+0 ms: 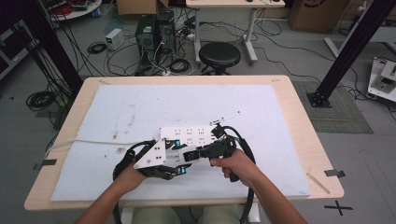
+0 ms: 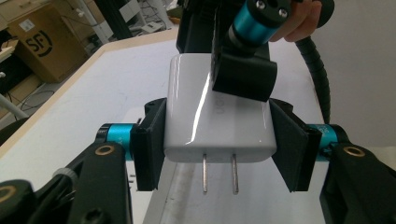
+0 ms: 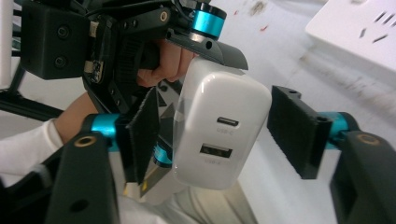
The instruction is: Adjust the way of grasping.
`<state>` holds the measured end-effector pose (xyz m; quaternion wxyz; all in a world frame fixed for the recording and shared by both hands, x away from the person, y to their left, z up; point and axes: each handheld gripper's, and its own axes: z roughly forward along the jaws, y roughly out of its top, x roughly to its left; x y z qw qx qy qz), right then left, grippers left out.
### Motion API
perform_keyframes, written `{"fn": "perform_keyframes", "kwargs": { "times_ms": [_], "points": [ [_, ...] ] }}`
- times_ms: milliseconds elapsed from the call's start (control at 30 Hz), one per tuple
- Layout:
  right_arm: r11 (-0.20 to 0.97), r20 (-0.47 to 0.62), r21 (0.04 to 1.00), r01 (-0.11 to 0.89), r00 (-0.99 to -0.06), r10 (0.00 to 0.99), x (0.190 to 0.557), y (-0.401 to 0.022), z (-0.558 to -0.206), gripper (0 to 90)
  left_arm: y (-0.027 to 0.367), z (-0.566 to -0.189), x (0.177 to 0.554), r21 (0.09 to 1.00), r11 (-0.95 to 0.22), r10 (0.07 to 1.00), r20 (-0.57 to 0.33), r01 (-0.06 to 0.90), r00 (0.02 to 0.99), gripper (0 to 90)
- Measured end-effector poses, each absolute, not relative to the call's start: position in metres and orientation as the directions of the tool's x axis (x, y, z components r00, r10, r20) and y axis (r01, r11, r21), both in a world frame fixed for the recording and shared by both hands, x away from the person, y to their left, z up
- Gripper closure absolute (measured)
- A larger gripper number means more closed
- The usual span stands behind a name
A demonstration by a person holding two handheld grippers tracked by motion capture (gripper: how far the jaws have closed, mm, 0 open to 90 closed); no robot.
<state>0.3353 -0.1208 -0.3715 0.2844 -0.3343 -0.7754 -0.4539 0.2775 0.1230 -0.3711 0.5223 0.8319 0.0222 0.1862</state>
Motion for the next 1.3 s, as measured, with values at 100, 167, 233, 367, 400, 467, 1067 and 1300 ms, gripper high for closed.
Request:
{"fn": "perform_keyframes", "kwargs": {
  "times_ms": [100,167,233,367,400,467,1067,1300],
  "points": [
    [0.36,0.76,0.509,0.782,-0.604,0.241,0.336,-0.12,-0.375,43.2,0.122,-0.371,0.277,0.875,-0.458,0.222,0.287,-0.161,0.932,42.5],
    [0.357,0.775,0.496,0.791,-0.589,0.227,0.337,-0.121,-0.376,48.3,0.122,-0.371,0.277,0.877,-0.453,0.225,0.282,-0.156,0.933,42.5],
    [0.352,0.789,0.487,0.8,-0.575,0.217,0.338,-0.122,-0.377,53.7,0.121,-0.371,0.277,0.878,-0.453,0.224,0.281,-0.155,0.933,42.5],
    [0.341,0.814,0.456,0.822,-0.54,0.216,0.34,-0.123,-0.379,57.9,0.119,-0.372,0.277,0.878,-0.458,0.232,0.27,-0.14,0.935,42.3],
    [0.341,0.805,0.461,0.819,-0.547,0.227,0.339,-0.123,-0.379,59.0,0.119,-0.372,0.278,0.882,-0.454,0.231,0.256,-0.129,0.939,41.8],
    [0.353,0.783,0.473,0.807,-0.569,0.25,0.339,-0.123,-0.378,60.9,0.118,-0.372,0.28,0.89,-0.447,0.258,0.221,-0.087,0.941,35.3],
    [0.325,0.494,0.693,0.644,-0.752,0.437,0.327,-0.153,-0.368,63.0,0.158,-0.39,0.29,0.937,-0.322,0.518,0.056,0.134,0.853,23.2],
    [0.418,0.325,0.728,0.543,-0.81,0.488,0.317,-0.153,-0.366,63.0,0.172,-0.391,0.292,0.945,-0.286,0.586,0.044,0.156,0.809,23.2]
  ]
}}
